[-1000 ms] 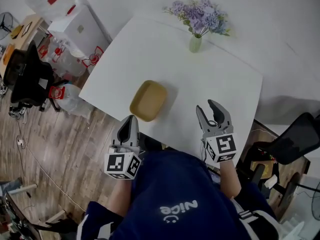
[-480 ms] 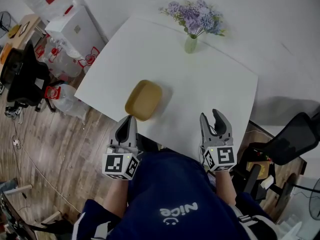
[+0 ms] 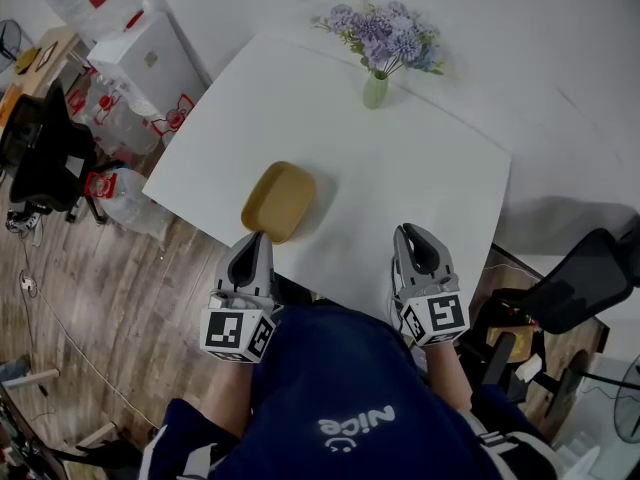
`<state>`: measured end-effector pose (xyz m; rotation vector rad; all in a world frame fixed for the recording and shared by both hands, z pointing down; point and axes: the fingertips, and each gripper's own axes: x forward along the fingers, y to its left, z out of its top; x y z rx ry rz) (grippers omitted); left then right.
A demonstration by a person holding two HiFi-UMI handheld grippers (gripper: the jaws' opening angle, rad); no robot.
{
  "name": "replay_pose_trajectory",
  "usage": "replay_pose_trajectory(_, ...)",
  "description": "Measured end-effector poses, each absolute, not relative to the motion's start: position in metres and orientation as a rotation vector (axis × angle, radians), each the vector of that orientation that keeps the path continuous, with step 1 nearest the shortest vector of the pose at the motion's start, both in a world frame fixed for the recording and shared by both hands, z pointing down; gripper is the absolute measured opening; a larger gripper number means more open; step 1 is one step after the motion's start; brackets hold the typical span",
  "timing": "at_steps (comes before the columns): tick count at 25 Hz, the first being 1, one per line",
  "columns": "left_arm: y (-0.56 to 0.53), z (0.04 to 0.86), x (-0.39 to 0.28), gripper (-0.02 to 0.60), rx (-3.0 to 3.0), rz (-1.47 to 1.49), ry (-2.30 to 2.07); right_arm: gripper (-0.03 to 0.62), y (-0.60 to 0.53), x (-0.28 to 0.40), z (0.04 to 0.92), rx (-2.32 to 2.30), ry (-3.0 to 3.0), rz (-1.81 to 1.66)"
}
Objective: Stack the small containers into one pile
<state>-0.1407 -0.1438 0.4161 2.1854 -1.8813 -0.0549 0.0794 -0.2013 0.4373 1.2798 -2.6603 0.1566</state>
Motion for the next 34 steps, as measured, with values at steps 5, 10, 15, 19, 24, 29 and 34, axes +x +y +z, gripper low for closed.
replay_pose_trajectory(5,-0.15,0.414,-0.139,0.02,2.178,-0.057,-1.879,0.055,-0.206,0.082,0.436,1.282,-2.634,0.162)
replay_pose_trajectory(10,-0.155,0.409,-0.138,0.018,2.182,-0.055,-1.879,0.053,-0.207,0.082,0.437,1.249,-2.615,0.126)
replay_pose_trajectory(15,-0.157,0.417,-0.129,0.02,2.193,0.003,-1.882,0.052,-0.206,0.086,0.44,1.232,-2.585,0.11)
replay_pose_trajectory(19,-0.154,0.425,-0.128,0.02,2.182,0.039,-1.88,0.052,-0.201,0.083,0.442,1.218,-2.576,0.091)
replay_pose_trajectory(24,-0.147,0.427,-0.124,0.018,2.184,0.054,-1.887,0.051,-0.19,0.085,0.448,1.197,-2.567,0.094)
replay_pose_trajectory(29,-0.143,0.428,-0.122,0.02,2.171,0.066,-1.902,0.051,-0.186,0.092,0.45,1.21,-2.553,0.085)
replay_pose_trajectory(34,-0.14,0.426,-0.117,0.019,2.175,0.064,-1.916,0.051,-0.181,0.096,0.45,1.208,-2.547,0.071)
